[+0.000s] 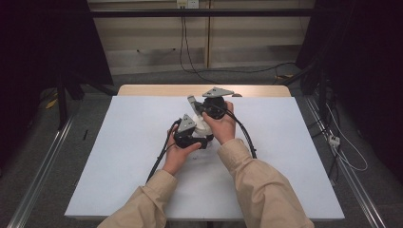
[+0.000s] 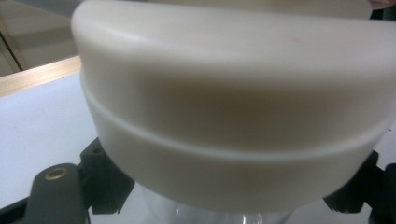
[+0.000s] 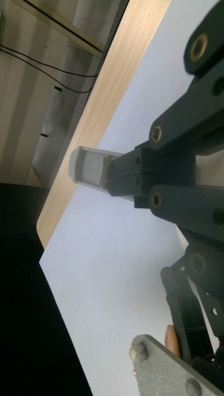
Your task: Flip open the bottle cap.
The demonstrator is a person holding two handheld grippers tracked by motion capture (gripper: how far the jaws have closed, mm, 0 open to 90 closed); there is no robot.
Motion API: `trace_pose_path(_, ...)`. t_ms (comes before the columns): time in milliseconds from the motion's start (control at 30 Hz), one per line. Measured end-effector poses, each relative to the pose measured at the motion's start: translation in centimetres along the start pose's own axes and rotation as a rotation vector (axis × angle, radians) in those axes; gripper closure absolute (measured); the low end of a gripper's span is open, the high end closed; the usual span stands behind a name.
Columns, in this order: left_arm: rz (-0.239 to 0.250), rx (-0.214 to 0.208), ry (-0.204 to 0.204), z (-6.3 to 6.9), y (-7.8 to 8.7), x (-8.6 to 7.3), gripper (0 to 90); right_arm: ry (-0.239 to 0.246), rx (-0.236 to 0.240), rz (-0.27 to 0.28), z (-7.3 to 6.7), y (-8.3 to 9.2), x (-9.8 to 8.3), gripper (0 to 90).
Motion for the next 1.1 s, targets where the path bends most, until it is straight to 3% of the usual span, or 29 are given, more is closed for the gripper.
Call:
trace_pose_path(200,-0.001,-0.005,0.0,0.1,0.0,0.0,18.2,-0.002,0.013,0.021,0.0,0.4,-0.2,87.4)
trace_pose_path(300,0.013,-0.007,0.03,-0.2,0.1,0.0,16.4,-0.009,0.012,0.033,0.0,0.6,-0.2,81.4)
trace_pose_path(367,-0.002,0.0,0.035,-0.4,0.4,0.1,11.5,0.011,0.012,0.036,0.0,0.9,-0.1,77.8)
trace_pose_path(500,-0.025,-0.001,0.011,-0.3,1.1,0.3,10.3,0.018,0.012,0.035,0.1,1.5,-0.1,65.7)
trace_pose_path(533,-0.032,-0.018,0.017,-0.4,1.3,0.4,10.2,0.018,0.012,0.039,0.2,1.7,-0.1,63.3)
trace_pose_path(767,-0.065,-0.039,0.018,-0.3,2.9,0.9,7.6,-0.017,0.018,0.056,0.4,4.1,-0.2,40.7)
trace_pose_path(867,-0.056,-0.049,0.03,-0.1,3.7,1.0,7.5,-0.045,0.031,0.047,0.5,5.2,-0.4,32.1)
trace_pose_path(1100,-0.078,-0.055,0.024,-0.2,5.6,1.4,6.4,-0.047,0.044,0.058,0.5,7.8,-1.7,22.3)
Point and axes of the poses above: each handheld gripper's, and its own axes: y roughly backward along the jaws, x roughly out of its top, z roughly to its right, the point moved 1 cm from there along -y, roughly forward along the jaws, and after that the axes turned 15 degrees about z, right-handed, at the moved point
